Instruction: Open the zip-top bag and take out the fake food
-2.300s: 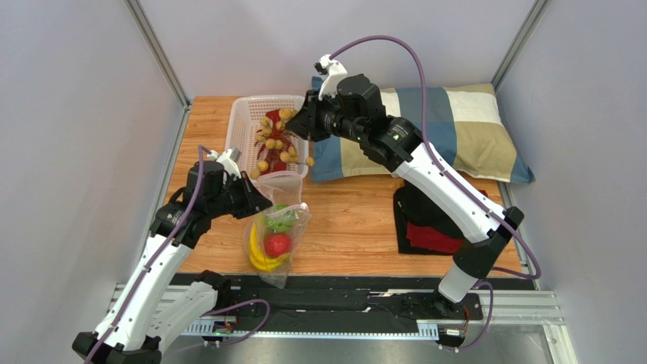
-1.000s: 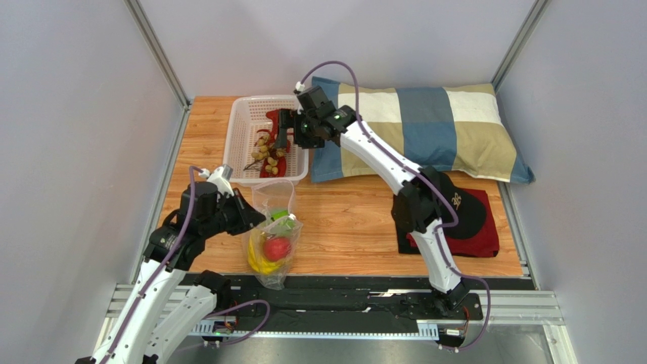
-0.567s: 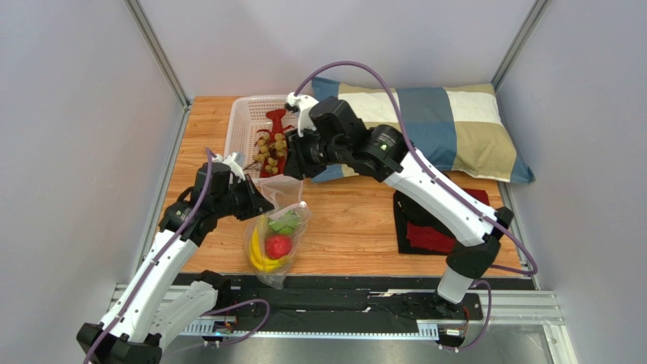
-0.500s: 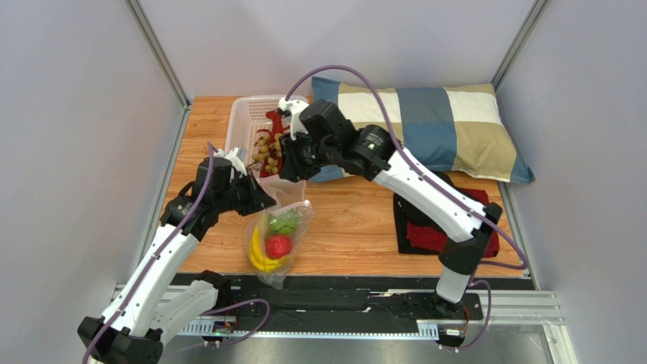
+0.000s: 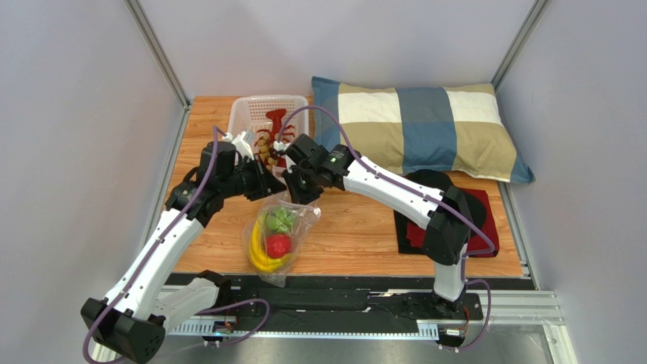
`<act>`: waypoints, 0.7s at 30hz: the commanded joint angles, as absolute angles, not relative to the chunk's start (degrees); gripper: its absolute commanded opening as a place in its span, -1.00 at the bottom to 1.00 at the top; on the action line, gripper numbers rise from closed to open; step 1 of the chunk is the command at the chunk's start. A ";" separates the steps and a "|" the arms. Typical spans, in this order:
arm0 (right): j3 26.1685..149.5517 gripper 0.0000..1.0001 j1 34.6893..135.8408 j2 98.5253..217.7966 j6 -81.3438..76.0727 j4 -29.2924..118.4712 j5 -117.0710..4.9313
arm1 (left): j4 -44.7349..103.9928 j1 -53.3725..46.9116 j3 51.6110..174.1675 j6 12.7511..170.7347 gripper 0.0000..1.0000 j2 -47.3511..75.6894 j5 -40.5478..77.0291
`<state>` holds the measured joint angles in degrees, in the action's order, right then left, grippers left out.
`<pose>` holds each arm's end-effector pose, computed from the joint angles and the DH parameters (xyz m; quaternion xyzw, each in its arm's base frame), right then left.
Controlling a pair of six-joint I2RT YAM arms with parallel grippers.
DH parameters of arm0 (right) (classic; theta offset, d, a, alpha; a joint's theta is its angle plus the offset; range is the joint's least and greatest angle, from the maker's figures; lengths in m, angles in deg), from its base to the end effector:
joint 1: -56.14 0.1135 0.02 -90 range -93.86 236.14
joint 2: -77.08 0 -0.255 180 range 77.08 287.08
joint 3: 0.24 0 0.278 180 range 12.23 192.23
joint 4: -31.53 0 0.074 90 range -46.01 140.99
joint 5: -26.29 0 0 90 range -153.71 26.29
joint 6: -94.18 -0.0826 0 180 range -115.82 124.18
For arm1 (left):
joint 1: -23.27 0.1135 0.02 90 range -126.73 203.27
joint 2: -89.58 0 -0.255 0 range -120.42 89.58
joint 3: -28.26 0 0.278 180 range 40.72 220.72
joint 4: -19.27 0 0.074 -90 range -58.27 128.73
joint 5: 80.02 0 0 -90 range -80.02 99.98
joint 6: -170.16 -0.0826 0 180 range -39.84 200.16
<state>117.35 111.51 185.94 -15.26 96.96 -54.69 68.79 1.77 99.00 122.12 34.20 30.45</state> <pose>0.2522 0.3880 0.2670 -0.3160 0.9016 0.2334 0.1811 0.2392 -0.1253 0.3120 -0.0726 0.8705 -0.3759 0.3093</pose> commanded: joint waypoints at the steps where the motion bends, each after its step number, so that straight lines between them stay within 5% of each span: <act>1: 112.25 -0.82 110.90 181.84 -15.51 89.96 -51.59 | 64.52 -1.68 103.03 123.76 -1.00 31.04 31.87; 7: 101.21 -0.52 109.23 179.92 -20.42 78.47 -46.66 | 63.81 -2.75 104.97 124.99 -1.00 29.11 31.51; 12: 95.29 0.06 109.05 180.26 -22.45 67.47 -45.26 | 69.17 -2.75 104.27 123.85 -1.00 29.46 26.34; 21: 91.94 0.49 109.57 185.53 -25.44 55.86 -42.96 | 74.35 -2.75 98.20 120.51 -1.00 33.14 18.79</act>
<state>91.69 108.34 183.23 -24.40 64.44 -44.66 72.90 -2.25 99.59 122.21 30.44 23.04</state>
